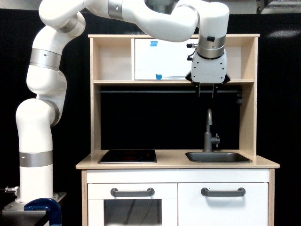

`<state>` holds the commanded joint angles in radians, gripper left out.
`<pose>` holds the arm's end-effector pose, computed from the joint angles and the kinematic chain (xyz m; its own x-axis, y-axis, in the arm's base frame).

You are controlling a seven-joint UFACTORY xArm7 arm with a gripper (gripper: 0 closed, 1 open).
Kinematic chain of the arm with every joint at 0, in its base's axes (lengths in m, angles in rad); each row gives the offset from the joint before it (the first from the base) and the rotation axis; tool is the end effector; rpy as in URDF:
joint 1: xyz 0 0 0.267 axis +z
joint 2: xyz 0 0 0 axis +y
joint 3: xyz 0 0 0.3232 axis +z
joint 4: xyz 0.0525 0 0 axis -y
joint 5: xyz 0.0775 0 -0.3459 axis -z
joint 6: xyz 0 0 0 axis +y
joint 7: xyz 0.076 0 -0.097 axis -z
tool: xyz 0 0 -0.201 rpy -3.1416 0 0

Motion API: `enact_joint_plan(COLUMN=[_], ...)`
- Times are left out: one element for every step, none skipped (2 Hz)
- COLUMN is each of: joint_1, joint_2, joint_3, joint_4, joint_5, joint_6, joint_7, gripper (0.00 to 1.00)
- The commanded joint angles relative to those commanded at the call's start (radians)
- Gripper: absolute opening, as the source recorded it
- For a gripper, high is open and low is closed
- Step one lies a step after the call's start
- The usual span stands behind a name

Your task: Open the oven door

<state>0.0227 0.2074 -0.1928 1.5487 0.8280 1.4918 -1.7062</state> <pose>0.5527 0.1282 0.3484 0.1470 0.6917 0.7071 0.9882 -0.1344 -0.0739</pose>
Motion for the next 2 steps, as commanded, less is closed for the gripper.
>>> enact_joint_plan(joint_1=[0.025, 0.058], joint_2=[0.028, 0.074], joint_3=[0.070, 0.138], joint_4=[0.181, 0.299], joint_5=[-0.008, -0.024], joint_6=[0.035, 0.012], joint_7=[0.178, 0.300], gripper=[1.00, 1.00])
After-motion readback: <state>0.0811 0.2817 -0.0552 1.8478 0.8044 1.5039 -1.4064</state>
